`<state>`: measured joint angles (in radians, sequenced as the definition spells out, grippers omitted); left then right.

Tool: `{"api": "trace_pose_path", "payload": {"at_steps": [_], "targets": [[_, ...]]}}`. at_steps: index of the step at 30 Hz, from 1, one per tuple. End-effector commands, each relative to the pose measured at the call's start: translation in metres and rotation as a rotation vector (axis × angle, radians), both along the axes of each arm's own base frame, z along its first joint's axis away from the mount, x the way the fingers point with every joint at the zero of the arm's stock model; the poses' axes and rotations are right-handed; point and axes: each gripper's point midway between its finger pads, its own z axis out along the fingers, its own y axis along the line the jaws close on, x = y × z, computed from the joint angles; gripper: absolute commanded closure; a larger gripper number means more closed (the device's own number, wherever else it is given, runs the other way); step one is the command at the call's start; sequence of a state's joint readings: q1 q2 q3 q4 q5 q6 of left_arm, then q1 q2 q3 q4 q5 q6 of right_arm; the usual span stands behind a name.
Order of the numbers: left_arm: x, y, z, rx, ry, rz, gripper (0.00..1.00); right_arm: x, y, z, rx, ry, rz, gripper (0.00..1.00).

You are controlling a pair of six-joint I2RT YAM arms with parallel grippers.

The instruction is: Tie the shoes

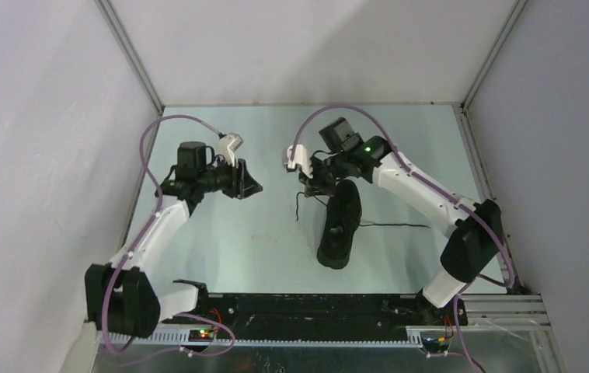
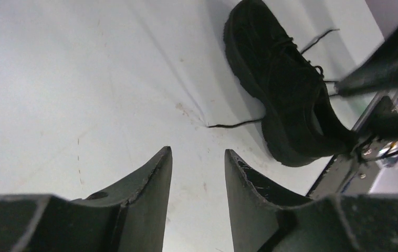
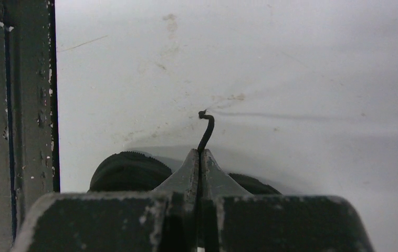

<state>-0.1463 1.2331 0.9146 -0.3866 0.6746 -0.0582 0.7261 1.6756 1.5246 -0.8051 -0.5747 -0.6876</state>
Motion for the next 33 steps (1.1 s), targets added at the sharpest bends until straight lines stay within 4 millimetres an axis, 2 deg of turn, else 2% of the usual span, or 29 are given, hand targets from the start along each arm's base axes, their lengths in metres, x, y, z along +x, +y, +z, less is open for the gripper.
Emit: {"api": "trace_pose_path", "payload": {"at_steps": [1, 5, 6, 11, 12, 15, 20, 24, 29, 33], "targets": [[0.001, -0.026, 0.037, -0.008, -0.379, -0.208, 0.53, -0.002, -0.011, 0.029, 0.082, 0.016, -0.033, 1.0], [-0.006, -0.065, 0.038, -0.03, -0.431, -0.353, 0.51, 0.005, -0.02, 0.038, 0.129, 0.064, -0.07, 1.0], [-0.001, -0.071, 0.035, -0.016, -0.437, -0.365, 0.5, 0.006, -0.021, 0.04, 0.138, 0.075, -0.079, 1.0], [0.012, -0.112, 0.058, -0.046, -0.523, -0.425, 0.5, 0.012, -0.026, 0.048, 0.182, 0.118, -0.116, 1.0], [0.015, -0.118, 0.053, -0.042, -0.518, -0.432, 0.51, 0.014, -0.027, 0.049, 0.188, 0.119, -0.121, 1.0], [0.017, -0.137, 0.055, -0.042, -0.56, -0.463, 0.53, 0.014, -0.029, 0.053, 0.203, 0.135, -0.129, 1.0], [0.008, -0.158, 0.043, -0.066, -0.554, -0.536, 0.56, 0.018, -0.034, 0.056, 0.226, 0.157, -0.16, 1.0], [-0.001, -0.166, 0.032, -0.058, -0.536, -0.581, 0.59, 0.022, -0.04, 0.056, 0.236, 0.17, -0.192, 1.0], [0.006, -0.169, 0.029, -0.086, -0.51, -0.514, 0.6, 0.029, -0.055, 0.052, 0.258, 0.207, -0.263, 1.0], [0.014, -0.18, 0.029, -0.146, -0.477, -0.456, 0.59, 0.036, -0.066, 0.05, 0.284, 0.249, -0.322, 1.0]]}}
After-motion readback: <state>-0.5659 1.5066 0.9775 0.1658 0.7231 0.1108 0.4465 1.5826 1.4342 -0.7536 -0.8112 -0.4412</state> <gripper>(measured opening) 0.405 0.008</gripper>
